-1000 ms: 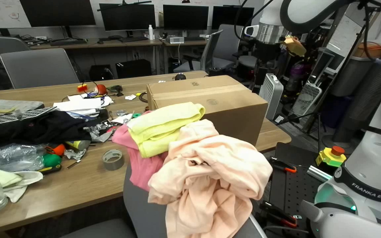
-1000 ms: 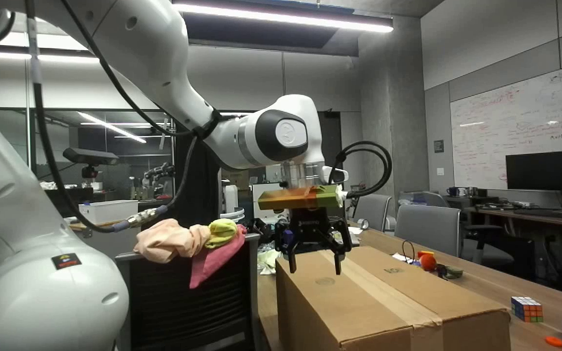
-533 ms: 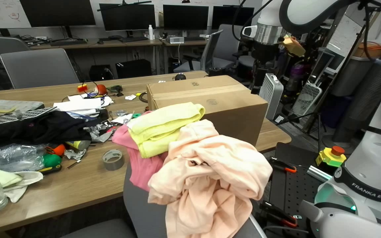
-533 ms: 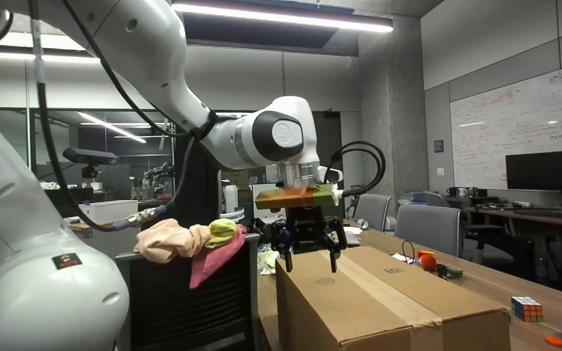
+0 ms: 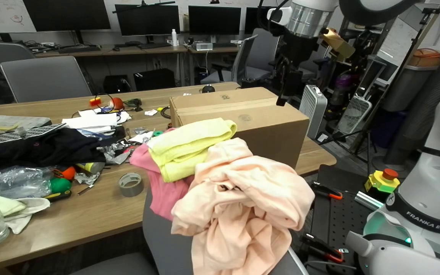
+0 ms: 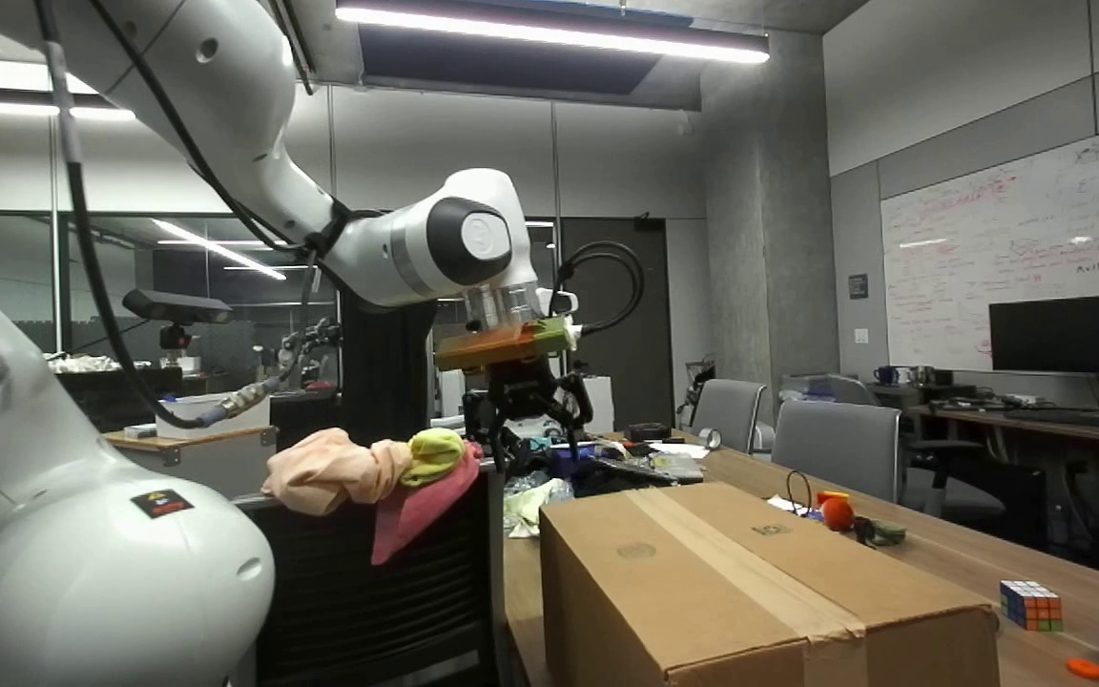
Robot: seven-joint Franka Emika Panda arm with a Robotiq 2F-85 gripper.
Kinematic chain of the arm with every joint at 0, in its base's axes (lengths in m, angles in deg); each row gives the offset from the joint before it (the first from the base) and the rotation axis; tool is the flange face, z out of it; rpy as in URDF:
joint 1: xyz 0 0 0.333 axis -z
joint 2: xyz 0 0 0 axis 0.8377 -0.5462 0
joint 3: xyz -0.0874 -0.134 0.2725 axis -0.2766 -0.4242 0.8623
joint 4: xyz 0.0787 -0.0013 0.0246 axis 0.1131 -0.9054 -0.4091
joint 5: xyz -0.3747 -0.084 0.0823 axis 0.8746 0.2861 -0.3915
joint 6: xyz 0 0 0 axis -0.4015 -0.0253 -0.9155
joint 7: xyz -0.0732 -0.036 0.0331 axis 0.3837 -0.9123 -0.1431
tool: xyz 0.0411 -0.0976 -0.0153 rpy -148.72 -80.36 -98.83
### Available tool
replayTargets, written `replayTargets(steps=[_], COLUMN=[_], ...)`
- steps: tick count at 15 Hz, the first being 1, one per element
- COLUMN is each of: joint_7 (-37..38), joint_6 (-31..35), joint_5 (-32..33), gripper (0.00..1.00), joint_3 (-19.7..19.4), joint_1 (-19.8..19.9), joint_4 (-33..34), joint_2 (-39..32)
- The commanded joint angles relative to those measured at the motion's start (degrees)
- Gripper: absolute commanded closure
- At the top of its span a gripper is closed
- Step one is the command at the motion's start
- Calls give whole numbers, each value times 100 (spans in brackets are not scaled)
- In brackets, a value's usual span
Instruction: Pick up the fabrics from the chair and put them on top of the box.
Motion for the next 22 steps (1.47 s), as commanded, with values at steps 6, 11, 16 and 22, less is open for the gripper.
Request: replayTargets(steps=[6, 11, 16, 22], joint_7=[-165, 15, 315, 322], joint_6=[-755, -1032, -953, -1231], joint_5=[-1485, -1837, -2179, -2803], gripper=[0, 0, 0, 0], joint_3=[55, 376, 826, 1103], joint_1=[-1189, -1534, -1778, -2162], joint_4=[333, 560, 614, 805], joint_2=[373, 236, -16, -405])
